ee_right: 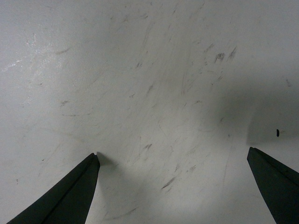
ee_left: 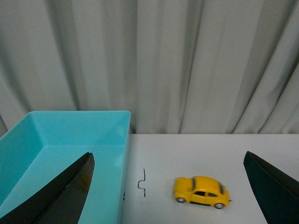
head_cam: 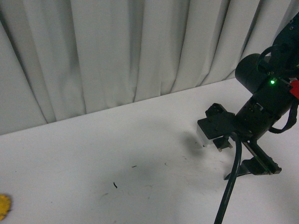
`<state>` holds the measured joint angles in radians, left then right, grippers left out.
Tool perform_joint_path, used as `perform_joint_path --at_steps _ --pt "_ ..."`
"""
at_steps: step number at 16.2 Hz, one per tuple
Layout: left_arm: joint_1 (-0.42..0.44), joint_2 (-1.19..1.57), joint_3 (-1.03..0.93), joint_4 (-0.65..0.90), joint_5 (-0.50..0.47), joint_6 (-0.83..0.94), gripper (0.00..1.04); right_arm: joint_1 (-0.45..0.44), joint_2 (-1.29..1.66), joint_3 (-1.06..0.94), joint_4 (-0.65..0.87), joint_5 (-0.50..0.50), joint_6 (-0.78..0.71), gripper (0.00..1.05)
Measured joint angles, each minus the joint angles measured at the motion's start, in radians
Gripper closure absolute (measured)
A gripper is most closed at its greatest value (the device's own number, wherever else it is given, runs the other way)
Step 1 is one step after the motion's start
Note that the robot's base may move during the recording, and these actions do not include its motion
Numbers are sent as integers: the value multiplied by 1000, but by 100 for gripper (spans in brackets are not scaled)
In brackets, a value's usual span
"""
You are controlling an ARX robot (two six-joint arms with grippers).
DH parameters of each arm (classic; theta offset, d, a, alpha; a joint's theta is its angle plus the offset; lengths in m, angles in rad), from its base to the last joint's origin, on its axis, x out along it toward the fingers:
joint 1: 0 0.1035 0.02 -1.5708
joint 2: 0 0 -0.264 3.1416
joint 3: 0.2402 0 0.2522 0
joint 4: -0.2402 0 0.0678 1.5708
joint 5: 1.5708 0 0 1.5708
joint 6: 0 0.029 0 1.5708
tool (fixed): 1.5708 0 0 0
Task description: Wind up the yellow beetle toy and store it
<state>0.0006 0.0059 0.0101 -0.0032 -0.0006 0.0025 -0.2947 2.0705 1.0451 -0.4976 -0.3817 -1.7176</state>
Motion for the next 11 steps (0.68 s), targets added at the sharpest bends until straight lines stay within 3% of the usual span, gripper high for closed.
perform_joint_path --at_steps 7,11 --pt "0 0 0 0 0 0 7 11 -33 -32 34 9 -1 7" --pt "0 0 0 0 0 0 7 61 -154 -74 80 -14 -9 7"
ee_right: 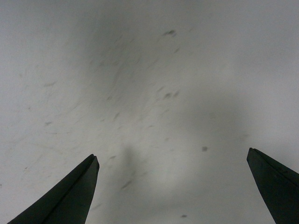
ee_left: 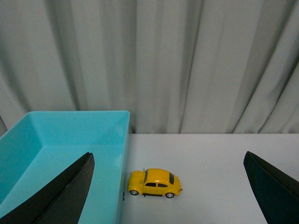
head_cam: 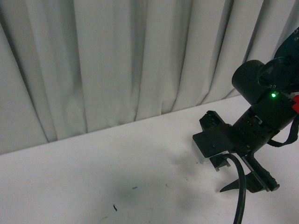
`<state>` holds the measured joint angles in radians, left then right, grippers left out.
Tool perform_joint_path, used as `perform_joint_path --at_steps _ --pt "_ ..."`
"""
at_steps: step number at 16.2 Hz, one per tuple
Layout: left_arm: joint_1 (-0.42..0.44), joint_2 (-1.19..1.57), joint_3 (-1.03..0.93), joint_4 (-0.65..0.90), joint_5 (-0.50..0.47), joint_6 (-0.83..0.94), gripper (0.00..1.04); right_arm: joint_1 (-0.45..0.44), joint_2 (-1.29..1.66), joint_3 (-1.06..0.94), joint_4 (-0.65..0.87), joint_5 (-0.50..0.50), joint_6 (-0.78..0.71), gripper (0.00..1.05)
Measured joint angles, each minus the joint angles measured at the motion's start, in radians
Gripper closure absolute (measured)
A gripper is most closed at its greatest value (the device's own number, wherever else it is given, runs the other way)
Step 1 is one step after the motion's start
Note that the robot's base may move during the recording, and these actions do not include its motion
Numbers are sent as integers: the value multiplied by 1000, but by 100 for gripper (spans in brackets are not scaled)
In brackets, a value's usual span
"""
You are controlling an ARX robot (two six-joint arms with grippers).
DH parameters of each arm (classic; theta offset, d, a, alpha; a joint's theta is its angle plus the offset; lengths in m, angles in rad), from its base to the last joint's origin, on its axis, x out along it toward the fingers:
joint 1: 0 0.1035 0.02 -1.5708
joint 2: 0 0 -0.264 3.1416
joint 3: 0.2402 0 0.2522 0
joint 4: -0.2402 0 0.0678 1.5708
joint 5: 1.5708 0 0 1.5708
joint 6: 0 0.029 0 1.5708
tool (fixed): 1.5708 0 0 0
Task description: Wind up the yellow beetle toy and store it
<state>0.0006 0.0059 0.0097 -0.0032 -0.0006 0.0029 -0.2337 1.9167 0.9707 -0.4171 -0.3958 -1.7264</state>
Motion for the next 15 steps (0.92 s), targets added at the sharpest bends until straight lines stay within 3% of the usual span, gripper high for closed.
perform_joint_path --at_steps 3,7,8,9,10,11,12,13,15 --pt "0 0 0 0 0 0 7 57 -332 -2 -37 -70 -3 7" --pt "0 0 0 0 0 0 7 55 -560 -47 -117 -98 -8 7" --pt "0 0 0 0 0 0 7 65 -633 -122 63 -65 71 10" --pt "0 0 0 0 0 0 7 87 -728 -257 349 80 232 19" --pt "0 0 0 0 0 0 7 114 -885 -459 652 221 624 34" --pt "0 0 0 0 0 0 7 145 -1001 -562 808 301 948 47" --pt "0 0 0 0 0 0 7 219 -1129 -604 818 379 1247 61" --pt "0 0 0 0 0 0 7 240 -1214 -652 828 378 1471 75" --pt "0 0 0 0 0 0 7 233 -1255 -725 834 394 1635 97"
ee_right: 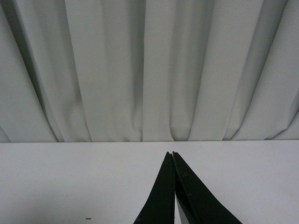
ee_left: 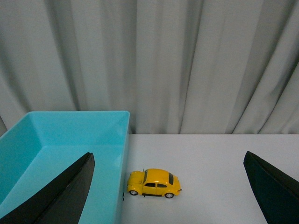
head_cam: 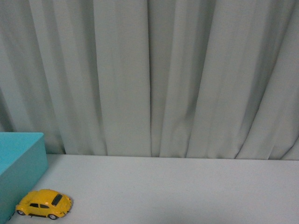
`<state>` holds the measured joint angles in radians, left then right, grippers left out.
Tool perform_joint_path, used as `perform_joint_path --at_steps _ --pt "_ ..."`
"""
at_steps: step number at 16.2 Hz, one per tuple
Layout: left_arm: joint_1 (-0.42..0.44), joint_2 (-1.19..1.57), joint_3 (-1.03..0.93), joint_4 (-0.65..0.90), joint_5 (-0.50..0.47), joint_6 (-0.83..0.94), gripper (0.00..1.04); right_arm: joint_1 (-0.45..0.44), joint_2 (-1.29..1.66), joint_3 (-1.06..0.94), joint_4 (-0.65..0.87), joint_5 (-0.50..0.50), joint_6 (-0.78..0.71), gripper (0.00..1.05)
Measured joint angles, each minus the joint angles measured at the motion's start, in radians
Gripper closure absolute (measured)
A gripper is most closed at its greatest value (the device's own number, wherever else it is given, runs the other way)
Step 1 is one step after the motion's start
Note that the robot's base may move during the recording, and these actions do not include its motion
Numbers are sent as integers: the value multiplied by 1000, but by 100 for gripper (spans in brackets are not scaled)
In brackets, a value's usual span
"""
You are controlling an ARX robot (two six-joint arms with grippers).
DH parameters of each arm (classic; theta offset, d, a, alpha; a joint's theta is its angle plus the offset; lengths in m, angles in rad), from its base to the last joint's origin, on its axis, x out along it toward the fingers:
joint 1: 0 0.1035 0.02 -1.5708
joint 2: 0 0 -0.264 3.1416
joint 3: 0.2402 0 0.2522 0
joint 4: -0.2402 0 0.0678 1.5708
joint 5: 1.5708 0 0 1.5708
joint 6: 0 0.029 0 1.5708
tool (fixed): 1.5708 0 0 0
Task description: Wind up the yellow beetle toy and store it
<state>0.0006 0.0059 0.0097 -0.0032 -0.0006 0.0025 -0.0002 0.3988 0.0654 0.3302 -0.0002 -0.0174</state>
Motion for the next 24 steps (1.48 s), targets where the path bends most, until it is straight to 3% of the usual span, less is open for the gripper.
perform_joint_path --at_steps 13,15,22,23,24 --pt "0 0 0 0 0 0 7 0 -228 -55 -159 0 2 103" --pt "0 0 0 0 -1 0 7 0 -378 -54 -337 0 3 103" --pt "0 0 0 0 0 0 7 0 -396 -55 -334 1 2 101" --pt "0 0 0 0 0 0 7 0 -396 -55 -334 1 3 80" --pt "0 0 0 0 0 0 7 0 -396 -55 -334 0 3 44"
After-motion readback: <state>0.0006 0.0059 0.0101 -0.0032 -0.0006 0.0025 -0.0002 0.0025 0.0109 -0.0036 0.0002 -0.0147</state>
